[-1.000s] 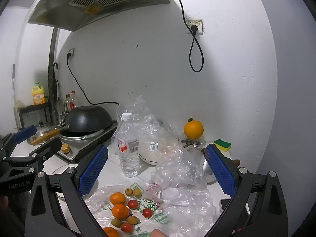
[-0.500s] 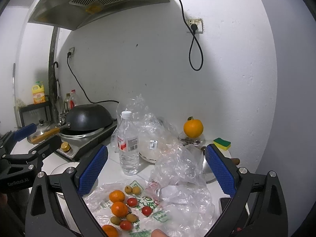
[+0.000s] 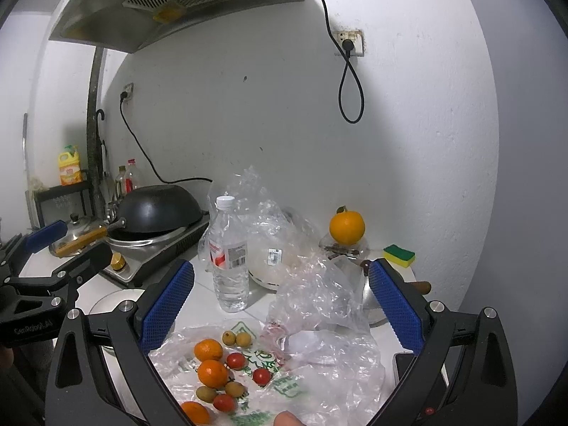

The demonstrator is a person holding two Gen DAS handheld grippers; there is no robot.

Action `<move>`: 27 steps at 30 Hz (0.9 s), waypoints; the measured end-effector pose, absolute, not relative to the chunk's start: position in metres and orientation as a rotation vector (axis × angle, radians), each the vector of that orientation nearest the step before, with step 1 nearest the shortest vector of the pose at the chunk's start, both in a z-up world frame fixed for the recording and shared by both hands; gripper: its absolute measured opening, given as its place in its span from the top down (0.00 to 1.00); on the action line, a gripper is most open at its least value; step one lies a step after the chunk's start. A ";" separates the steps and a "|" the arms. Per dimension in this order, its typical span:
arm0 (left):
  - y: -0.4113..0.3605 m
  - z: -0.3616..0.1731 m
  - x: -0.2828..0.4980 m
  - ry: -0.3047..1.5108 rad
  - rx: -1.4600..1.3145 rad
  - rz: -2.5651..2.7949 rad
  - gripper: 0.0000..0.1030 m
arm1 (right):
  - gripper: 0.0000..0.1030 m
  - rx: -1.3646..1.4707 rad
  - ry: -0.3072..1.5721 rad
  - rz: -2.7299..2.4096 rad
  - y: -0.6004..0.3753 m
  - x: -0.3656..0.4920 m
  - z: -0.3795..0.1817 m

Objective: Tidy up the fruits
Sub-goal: 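Grasp a mandarin with the left tool while the right tool grasps a cherry tomato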

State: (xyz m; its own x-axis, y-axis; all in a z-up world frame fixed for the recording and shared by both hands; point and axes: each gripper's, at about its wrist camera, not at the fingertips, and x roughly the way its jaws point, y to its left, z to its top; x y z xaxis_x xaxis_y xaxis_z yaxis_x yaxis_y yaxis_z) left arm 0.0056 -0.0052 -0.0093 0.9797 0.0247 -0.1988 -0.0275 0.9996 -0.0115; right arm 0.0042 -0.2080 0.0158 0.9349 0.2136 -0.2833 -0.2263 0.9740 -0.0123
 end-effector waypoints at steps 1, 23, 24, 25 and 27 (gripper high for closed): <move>-0.007 -0.010 0.007 0.204 -0.013 0.023 0.01 | 0.02 -0.044 0.288 0.224 -0.209 0.005 0.015; -0.052 -0.107 0.044 0.574 0.130 -0.177 0.02 | 0.53 -0.016 0.575 0.279 -0.239 0.020 -0.060; -0.054 -0.112 0.043 0.588 0.131 -0.187 0.03 | 0.53 -0.020 0.582 0.283 -0.238 0.019 -0.062; -0.057 -0.118 0.044 0.614 0.137 -0.199 0.09 | 0.53 -0.025 0.590 0.287 -0.236 0.018 -0.065; -0.061 -0.128 0.045 0.655 0.144 -0.219 0.16 | 0.53 -0.031 0.613 0.298 -0.233 0.016 -0.072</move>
State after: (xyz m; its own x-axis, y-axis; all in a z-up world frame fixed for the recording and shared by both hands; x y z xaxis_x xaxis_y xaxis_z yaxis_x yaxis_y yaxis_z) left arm 0.0447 -0.0606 -0.1278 0.7711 -0.1562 -0.6173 0.2465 0.9671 0.0633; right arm 0.0159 -0.2328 -0.0719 0.7768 0.2665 -0.5706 -0.2848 0.9568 0.0591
